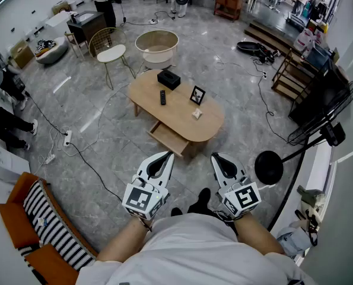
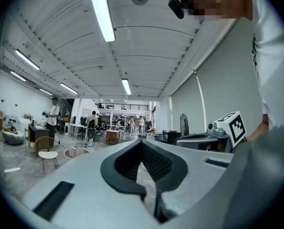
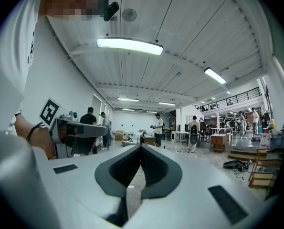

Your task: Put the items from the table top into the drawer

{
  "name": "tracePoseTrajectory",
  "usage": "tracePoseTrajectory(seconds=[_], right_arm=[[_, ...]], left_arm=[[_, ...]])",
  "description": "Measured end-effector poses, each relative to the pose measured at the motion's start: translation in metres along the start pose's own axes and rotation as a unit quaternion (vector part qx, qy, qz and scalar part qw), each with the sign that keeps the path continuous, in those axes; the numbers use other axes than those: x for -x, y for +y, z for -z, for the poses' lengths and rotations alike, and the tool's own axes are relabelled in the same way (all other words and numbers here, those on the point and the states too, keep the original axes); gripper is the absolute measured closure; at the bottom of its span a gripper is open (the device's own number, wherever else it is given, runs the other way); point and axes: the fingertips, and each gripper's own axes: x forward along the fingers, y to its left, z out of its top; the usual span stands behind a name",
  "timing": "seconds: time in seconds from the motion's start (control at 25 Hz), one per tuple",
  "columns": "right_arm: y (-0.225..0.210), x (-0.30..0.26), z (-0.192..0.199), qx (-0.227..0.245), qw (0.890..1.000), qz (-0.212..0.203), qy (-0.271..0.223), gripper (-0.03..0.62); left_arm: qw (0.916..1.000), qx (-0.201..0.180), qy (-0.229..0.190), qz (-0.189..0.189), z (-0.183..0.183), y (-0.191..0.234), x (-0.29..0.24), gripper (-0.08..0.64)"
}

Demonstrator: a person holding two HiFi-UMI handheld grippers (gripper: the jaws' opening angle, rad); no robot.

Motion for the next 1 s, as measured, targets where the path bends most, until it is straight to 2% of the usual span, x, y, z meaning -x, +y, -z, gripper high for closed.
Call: tracePoseTrajectory(seconds=[0.48,1.0], right_arm=[[-0.042,-0.004,0.013,-0.006,1.000,-0.005,0.005,0.569],[-0.152,-0.016,0.045,-0.022,0.999,-0.018,0.039,0.569]], left_arm=[[0.9998,0.009,0.014,-0.005,0.011,-0.001,-0.042,0.551],[0.9987,0.037,0.032,-0.016,0.039,0.007,-0.145,0.551]])
